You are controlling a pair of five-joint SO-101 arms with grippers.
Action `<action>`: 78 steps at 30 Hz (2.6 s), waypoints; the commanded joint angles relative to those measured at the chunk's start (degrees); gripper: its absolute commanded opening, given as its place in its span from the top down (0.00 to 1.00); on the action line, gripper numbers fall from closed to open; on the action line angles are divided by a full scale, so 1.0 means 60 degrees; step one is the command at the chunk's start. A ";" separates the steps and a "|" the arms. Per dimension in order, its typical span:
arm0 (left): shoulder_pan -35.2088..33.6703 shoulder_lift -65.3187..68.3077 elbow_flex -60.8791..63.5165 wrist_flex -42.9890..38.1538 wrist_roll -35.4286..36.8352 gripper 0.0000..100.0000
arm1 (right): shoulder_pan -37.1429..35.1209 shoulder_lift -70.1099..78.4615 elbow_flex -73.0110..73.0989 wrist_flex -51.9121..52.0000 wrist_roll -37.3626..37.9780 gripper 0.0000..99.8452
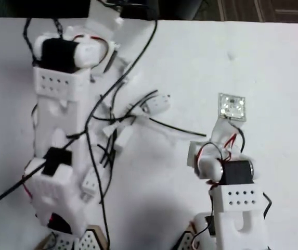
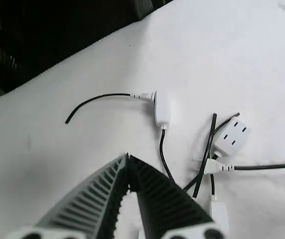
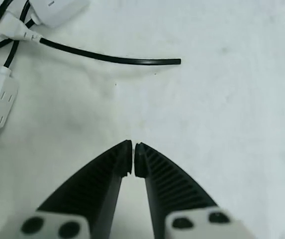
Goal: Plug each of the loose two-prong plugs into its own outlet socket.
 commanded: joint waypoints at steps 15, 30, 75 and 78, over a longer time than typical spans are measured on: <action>-0.1619 -0.6484 1.1722 -0.0513 -0.2476 0.74 | -0.0286 -0.0081 -0.0059 -0.0168 0.0117 0.98; -0.1516 -0.6586 1.6967 -0.2916 -0.4044 0.74 | -0.0286 -0.0066 -0.0059 -0.0168 0.0117 0.98; -0.2469 -0.8696 2.0630 -0.7590 -0.5524 0.93 | -0.0315 -0.0066 -0.0059 -0.0168 0.0117 0.98; -0.2513 -0.8769 2.0879 -0.7795 -0.5289 0.80 | -0.0315 -0.0066 -0.0059 -0.0168 0.0117 0.98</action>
